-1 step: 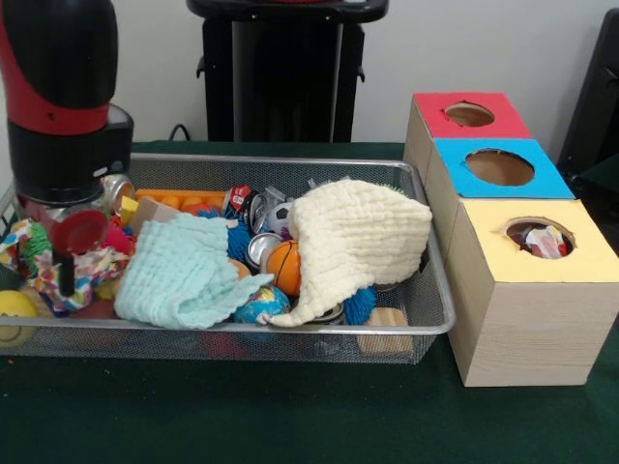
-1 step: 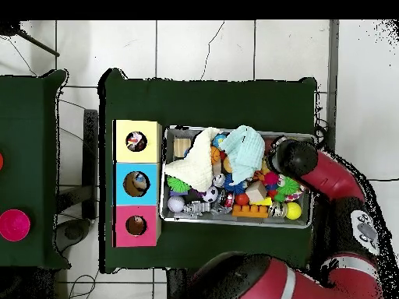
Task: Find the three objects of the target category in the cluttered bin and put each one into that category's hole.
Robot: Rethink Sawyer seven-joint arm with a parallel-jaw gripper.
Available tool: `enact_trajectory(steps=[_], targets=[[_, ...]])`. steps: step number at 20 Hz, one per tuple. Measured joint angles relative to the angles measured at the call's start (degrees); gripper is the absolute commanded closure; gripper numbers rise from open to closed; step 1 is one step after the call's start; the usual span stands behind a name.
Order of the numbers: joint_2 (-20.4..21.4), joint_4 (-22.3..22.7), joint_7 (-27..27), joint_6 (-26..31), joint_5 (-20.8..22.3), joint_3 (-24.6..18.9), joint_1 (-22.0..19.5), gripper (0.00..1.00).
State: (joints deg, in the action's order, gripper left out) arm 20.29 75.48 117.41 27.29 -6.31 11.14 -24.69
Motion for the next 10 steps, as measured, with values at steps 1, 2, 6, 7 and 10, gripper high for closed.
enact_trajectory(steps=[1, 2, 6, 7, 10], targets=[[0.8, 0.0, 0.0, 1.5, -0.2, 0.4, 1.1, 1.00], [1.3, -0.2, 0.0, 3.1, -0.4, 0.7, 1.9, 1.00], [2.7, -1.4, 0.0, 9.1, -1.1, 1.7, 4.0, 1.00], [3.0, -1.8, 0.0, 10.6, -1.2, 2.1, 4.4, 1.00], [3.9, -3.0, 0.0, 15.2, -1.6, 3.2, 5.7, 1.00]])
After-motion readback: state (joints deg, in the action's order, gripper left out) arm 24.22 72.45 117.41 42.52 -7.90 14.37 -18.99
